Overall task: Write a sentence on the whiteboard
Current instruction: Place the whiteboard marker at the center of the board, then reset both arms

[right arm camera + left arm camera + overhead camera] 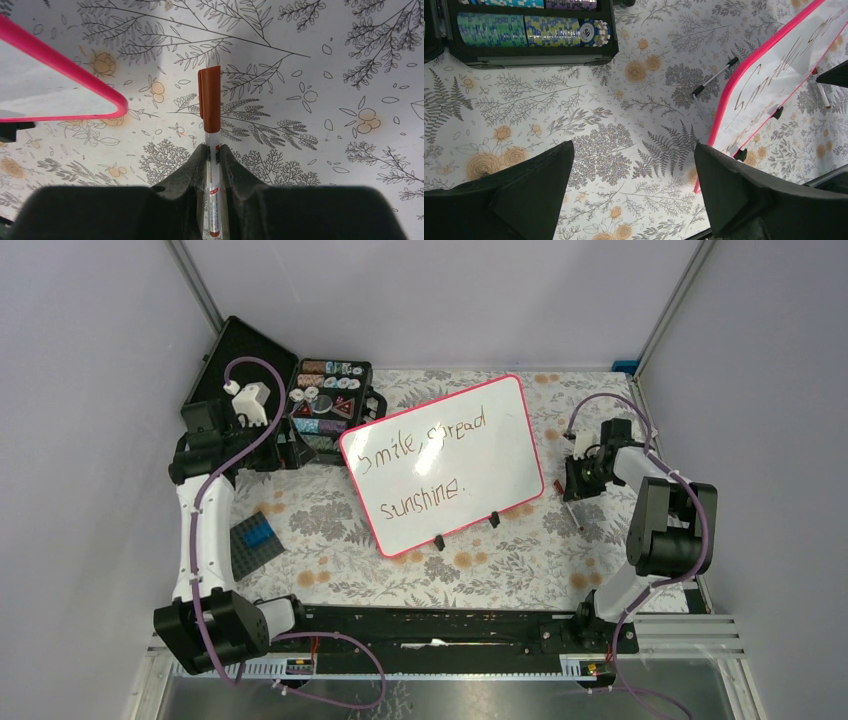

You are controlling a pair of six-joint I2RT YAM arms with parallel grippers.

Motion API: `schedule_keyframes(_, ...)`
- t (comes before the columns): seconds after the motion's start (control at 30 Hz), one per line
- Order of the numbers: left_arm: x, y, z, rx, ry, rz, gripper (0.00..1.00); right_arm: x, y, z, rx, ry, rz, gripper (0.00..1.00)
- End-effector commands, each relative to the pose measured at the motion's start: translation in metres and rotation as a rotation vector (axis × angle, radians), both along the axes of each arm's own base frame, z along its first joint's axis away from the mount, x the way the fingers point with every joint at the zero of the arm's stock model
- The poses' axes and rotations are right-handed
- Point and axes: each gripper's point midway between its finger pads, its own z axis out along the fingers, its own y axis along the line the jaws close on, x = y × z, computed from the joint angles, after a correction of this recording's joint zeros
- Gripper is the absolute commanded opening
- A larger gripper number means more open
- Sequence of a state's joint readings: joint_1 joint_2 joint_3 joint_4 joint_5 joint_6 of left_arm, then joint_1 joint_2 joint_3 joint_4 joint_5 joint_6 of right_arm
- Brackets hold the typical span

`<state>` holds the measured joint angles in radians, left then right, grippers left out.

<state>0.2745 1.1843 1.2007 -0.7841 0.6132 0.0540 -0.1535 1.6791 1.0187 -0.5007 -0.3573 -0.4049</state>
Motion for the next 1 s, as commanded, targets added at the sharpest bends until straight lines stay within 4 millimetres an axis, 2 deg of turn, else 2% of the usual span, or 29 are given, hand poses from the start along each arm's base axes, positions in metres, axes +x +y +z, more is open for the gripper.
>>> schedule_keyframes(0.0, 0.005, 0.005, 0.006, 0.031, -0.059, -0.009, 0.99, 0.006, -0.008, -0.004, -0.036, -0.026, -0.030, 0.12)
schedule_keyframes(0.13, 0.004, 0.002, 0.001, 0.003, -0.043, -0.019, 0.99, 0.003, -0.010, -0.006, -0.043, -0.018, -0.038, 0.21)
schedule_keyframes(0.23, 0.003, -0.002, -0.002, -0.022, -0.031, -0.034, 0.99, 0.003, -0.009, -0.003, -0.040, -0.025, -0.042, 0.33)
schedule_keyframes(0.4, 0.001, -0.004, -0.004, -0.035, -0.013, -0.056, 0.99, 0.007, -0.005, 0.021, -0.020, -0.066, -0.048, 0.55)
schedule_keyframes(0.5, 0.002, -0.006, 0.002, -0.049, -0.004, -0.077, 0.99, 0.016, 0.000, 0.050, 0.011, -0.126, -0.045, 0.72)
schedule_keyframes(0.57, 0.007, -0.003, 0.007, -0.047, -0.006, -0.083, 0.99, 0.027, 0.004, 0.078, 0.034, -0.192, -0.039, 0.84)
schedule_keyframes(0.67, 0.018, 0.005, 0.013, -0.028, -0.014, -0.082, 0.99, 0.043, 0.009, 0.122, 0.070, -0.281, -0.028, 0.97)
schedule_keyframes(0.83, 0.050, 0.027, 0.036, 0.024, -0.053, -0.042, 0.99, 0.073, 0.003, 0.187, 0.121, -0.412, -0.046, 0.99)
schedule_keyframes(0.97, 0.078, 0.043, 0.061, 0.064, -0.104, -0.004, 0.99, 0.098, -0.014, 0.224, 0.154, -0.494, -0.090, 1.00)
